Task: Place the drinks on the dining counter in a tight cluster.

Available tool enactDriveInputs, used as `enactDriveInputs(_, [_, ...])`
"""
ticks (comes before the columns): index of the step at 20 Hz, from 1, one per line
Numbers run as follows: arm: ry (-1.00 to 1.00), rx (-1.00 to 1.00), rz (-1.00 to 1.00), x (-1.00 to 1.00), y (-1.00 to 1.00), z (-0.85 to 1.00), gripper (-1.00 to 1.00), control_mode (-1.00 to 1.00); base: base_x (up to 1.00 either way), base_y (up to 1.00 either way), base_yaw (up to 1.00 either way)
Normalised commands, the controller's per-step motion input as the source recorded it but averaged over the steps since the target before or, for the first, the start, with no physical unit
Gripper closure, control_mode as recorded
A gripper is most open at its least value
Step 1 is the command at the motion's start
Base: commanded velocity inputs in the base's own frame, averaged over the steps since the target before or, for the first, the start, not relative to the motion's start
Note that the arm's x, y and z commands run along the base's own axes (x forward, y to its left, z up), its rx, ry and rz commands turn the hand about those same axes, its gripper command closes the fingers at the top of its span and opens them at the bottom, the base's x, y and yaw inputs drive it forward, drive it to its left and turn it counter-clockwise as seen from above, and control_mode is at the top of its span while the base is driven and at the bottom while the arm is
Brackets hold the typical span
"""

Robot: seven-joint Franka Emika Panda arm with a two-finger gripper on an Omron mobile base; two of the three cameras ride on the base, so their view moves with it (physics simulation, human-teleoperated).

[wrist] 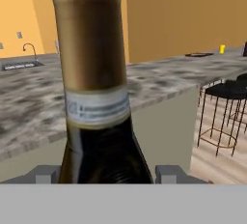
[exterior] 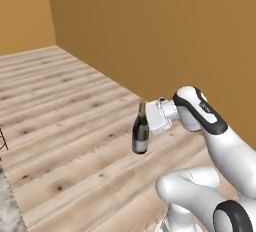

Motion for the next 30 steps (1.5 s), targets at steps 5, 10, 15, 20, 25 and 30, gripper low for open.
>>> enactDriveInputs(5, [0.00,0.00,0.00,0.00,0.00,0.00,1.00,1.00,0.80,-0.11,0.10])
enactDriveInputs(10, [0.00,0.00,0.00,0.00,0.00,0.00,1.00,1.00,0.82,-0.07,0.11])
enactDriveInputs(15, [0.00,0.00,0.00,0.00,0.00,0.00,1.00,1.00,0.87,0.00,0.11])
enactDriveInputs(20, [0.00,0.00,0.00,0.00,0.00,0.00,1.00,1.00,0.89,0.00,0.11])
enactDriveInputs(25, [0.00,0.00,0.00,0.00,0.00,0.00,1.00,1.00,0.90,0.00,0.10])
enactDriveInputs(30, [0.00,0.00,0.00,0.00,0.00,0.00,1.00,1.00,0.90,0.00,0.10])
